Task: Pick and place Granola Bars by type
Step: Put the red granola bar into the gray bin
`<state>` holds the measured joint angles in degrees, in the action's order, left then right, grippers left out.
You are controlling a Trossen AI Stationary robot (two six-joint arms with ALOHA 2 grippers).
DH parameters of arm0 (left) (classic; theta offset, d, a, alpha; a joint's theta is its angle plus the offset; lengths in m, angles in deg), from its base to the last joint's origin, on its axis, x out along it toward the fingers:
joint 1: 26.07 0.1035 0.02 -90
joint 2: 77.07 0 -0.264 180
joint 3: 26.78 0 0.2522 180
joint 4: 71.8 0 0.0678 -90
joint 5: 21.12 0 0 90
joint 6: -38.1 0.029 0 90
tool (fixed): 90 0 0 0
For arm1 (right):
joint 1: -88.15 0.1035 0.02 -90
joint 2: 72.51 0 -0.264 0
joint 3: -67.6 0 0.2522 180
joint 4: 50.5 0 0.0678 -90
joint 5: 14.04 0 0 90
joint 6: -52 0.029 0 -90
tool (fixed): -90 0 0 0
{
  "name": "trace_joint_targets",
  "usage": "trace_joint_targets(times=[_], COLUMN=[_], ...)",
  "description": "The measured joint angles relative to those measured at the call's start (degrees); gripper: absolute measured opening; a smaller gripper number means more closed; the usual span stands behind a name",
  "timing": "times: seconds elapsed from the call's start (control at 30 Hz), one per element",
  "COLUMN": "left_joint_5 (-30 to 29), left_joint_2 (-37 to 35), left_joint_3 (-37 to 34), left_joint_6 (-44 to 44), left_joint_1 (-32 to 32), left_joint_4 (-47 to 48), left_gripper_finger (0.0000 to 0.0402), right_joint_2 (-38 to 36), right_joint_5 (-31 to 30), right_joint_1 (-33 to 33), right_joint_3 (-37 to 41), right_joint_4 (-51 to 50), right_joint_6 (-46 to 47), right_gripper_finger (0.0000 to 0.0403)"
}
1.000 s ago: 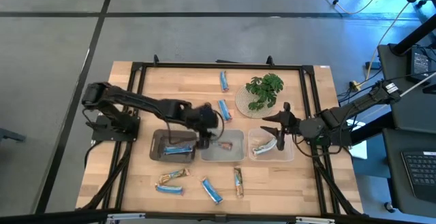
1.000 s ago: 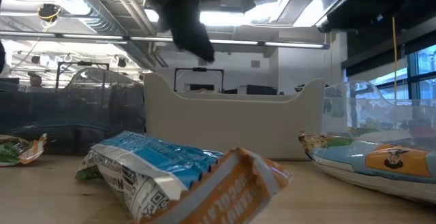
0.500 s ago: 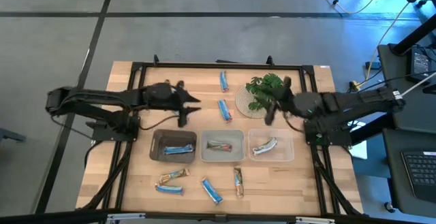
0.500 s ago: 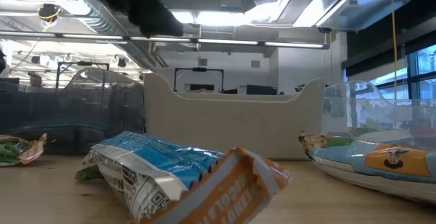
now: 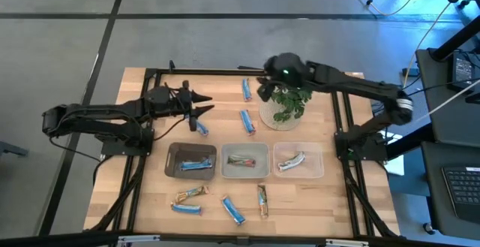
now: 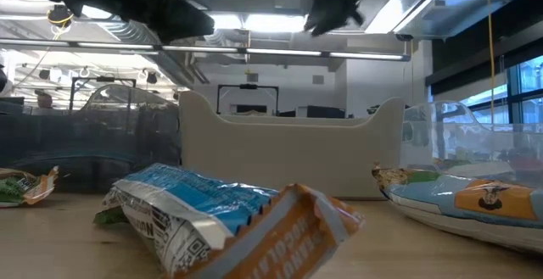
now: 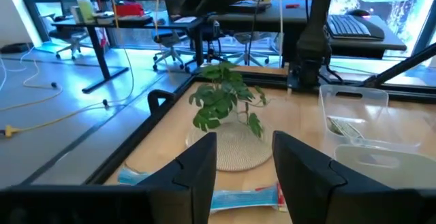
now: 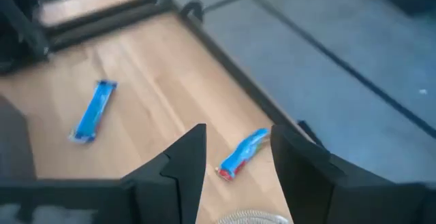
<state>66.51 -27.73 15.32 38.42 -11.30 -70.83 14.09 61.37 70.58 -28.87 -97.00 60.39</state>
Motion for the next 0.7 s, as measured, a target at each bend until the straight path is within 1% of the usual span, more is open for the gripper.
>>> trace_joint_targets(times=[0.03,0.1,0.17,0.2,0.4,0.5,0.57,0.7], left_joint_5=[0.01,0.42,0.42,0.42,0.39,0.37,0.37,0.35], left_joint_2=[0.15,0.37,0.37,0.37,0.37,0.35,0.35,0.35], left_joint_3=[0.00,0.00,-0.02,-0.02,-0.02,-0.02,-0.02,-0.02], left_joint_6=[0.07,0.77,0.92,0.92,0.94,0.94,0.94,1.00], left_joint_1=[-0.01,-0.04,-0.04,-0.04,-0.07,-0.04,-0.04,-0.04], left_joint_4=[0.31,1.92,3.79,4.65,6.62,6.62,6.60,6.62], left_gripper_finger=[0.0139,0.0141,0.0141,0.0140,0.0135,0.0134,0.0135,0.0136], right_joint_2=[1.68,5.07,8.48,10.07,17.77,20.70,22.00,24.13], right_joint_5=[1.24,1.56,0.42,-0.47,-1.39,-1.33,-1.29,-1.20], right_joint_1=[-0.87,-2.26,-3.61,-4.26,-6.61,-6.71,-6.71,-6.70], right_joint_3=[-0.58,-1.36,-1.97,-2.22,-2.45,-2.45,-2.47,-2.52], right_joint_4=[-0.03,-0.02,0.04,0.07,3.29,6.75,8.47,8.94], right_joint_6=[-0.93,-0.42,1.27,0.69,-7.83,-9.85,-9.80,-2.95], right_gripper_finger=[0.0169,0.0176,0.0185,0.0189,0.0201,0.0202,0.0202,0.0202])
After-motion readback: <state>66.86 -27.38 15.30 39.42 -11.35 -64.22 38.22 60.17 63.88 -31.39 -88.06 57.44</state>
